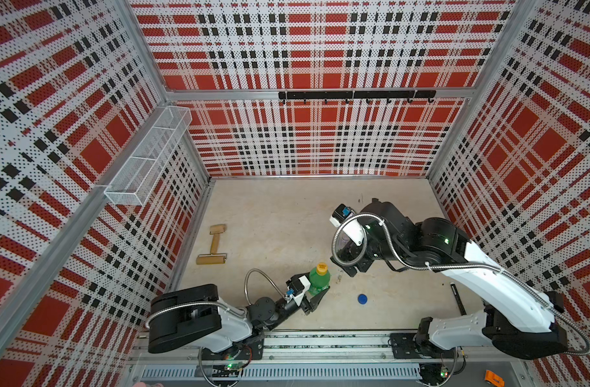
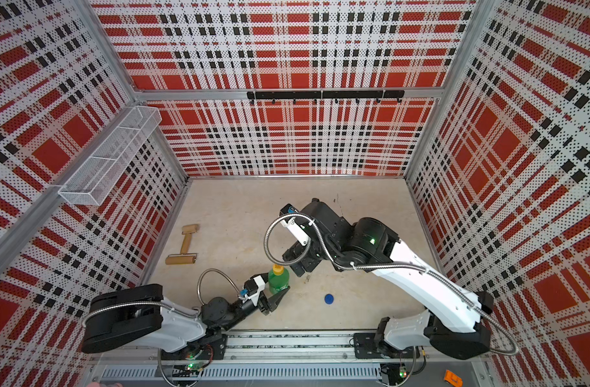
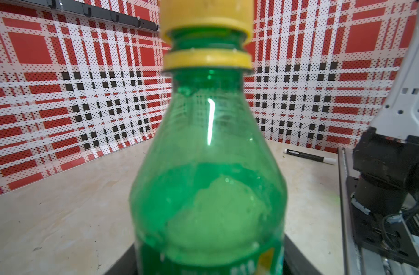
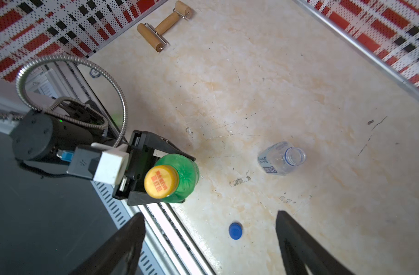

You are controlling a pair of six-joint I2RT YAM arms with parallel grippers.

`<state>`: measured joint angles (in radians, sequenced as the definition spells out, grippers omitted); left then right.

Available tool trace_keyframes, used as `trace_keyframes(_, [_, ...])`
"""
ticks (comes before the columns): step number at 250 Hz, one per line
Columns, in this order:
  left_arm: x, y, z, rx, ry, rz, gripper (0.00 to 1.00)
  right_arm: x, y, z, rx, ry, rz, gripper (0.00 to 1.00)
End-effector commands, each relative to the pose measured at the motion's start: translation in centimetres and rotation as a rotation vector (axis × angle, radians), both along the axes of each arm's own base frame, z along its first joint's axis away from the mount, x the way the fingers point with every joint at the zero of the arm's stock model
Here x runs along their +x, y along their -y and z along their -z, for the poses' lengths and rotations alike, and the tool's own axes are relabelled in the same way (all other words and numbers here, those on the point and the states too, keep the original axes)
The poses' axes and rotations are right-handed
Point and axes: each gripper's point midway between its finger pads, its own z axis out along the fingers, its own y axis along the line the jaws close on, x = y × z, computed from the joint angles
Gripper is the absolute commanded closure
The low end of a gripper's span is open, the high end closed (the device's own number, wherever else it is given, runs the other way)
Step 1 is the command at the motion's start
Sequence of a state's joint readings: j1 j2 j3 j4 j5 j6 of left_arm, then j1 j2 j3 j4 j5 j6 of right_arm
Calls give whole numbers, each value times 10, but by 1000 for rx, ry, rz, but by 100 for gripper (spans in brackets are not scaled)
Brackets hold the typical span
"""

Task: Screw on the bottle caps
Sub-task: Screw the bottle cap onto the plastic bottle.

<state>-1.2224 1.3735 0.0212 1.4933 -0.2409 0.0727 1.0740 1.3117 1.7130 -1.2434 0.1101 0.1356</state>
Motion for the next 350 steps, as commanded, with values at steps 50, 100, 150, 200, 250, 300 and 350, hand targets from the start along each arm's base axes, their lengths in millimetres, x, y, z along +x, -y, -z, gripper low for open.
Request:
trace_keyframes(50, [-23, 9, -2, -40, -46, 167, 37, -11, -4, 10, -76, 146, -170, 0])
trace_keyframes(100, [-26, 11, 1, -33, -53, 187, 36, -11, -7, 19, -116, 162, -214, 0])
trace_keyframes(150, [-25, 12, 2, -28, -55, 184, 36, -15, -11, 28, -118, 140, -243, 0])
trace_keyframes(200, [-24, 13, 3, -25, -53, 186, 36, -16, -14, 36, -137, 134, -256, 0])
trace_keyframes(250, [-24, 13, 3, -24, -55, 184, 36, -17, -18, 40, -133, 132, -271, 0])
trace_keyframes(300, [-24, 13, 3, -22, -53, 184, 36, -17, -22, 45, -138, 128, -280, 0])
trace_keyframes(350, [-23, 14, 4, -20, -55, 184, 36, -14, -24, 44, -137, 141, -269, 0])
